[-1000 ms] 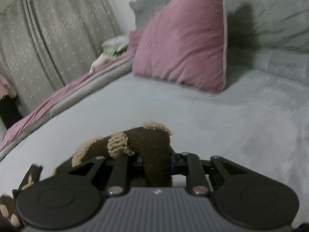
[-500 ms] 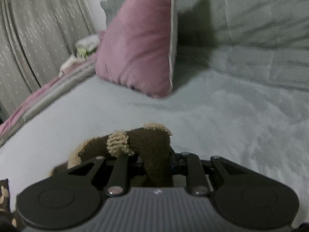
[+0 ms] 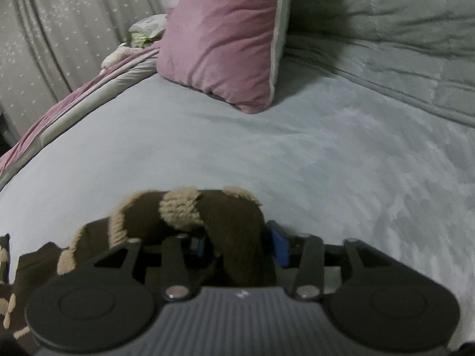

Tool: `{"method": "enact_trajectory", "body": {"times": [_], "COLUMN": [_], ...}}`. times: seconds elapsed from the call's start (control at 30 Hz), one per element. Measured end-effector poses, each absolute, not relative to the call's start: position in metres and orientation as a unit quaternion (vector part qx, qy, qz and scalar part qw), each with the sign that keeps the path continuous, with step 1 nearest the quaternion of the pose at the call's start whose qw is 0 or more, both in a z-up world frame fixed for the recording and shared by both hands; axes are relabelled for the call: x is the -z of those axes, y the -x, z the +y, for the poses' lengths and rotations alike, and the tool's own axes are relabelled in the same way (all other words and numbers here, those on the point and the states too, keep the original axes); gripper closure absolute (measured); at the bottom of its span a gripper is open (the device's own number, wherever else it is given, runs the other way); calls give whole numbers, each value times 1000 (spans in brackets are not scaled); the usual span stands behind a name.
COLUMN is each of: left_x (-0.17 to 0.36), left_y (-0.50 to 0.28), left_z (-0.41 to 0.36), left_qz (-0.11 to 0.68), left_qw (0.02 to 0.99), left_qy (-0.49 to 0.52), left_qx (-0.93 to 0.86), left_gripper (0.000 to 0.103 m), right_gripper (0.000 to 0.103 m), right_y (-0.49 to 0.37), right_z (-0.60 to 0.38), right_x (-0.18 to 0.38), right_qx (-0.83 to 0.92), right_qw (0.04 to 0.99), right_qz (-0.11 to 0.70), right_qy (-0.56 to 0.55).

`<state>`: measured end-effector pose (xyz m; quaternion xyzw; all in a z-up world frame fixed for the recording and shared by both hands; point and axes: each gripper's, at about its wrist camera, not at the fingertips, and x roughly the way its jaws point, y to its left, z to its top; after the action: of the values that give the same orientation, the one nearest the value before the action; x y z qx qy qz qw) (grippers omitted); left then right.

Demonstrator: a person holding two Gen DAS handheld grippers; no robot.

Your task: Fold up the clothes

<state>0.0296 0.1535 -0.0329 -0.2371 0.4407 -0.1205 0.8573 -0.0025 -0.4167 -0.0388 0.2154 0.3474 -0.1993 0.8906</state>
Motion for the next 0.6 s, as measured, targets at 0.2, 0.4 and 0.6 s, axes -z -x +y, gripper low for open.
{"method": "enact_trajectory", "body": {"times": [0.2, 0.4, 0.6], "left_x": [36, 8, -2], "left_y": [-29, -17, -18], "left_z": [142, 133, 123], "left_qz": [448, 388, 365], "left_qw": [861, 901, 886], "left_qy": [214, 174, 231], "left_qx": [108, 84, 169], "left_gripper": [63, 62, 62], "right_gripper": [82, 85, 86], "right_y": [-4, -2, -4], "right_z": [-411, -389, -337], "right_x": [41, 24, 5], "right_qx": [151, 13, -135], "right_qw": [885, 874, 857], "right_qz": [352, 324, 323], "right_qy": [-265, -361, -378]}}
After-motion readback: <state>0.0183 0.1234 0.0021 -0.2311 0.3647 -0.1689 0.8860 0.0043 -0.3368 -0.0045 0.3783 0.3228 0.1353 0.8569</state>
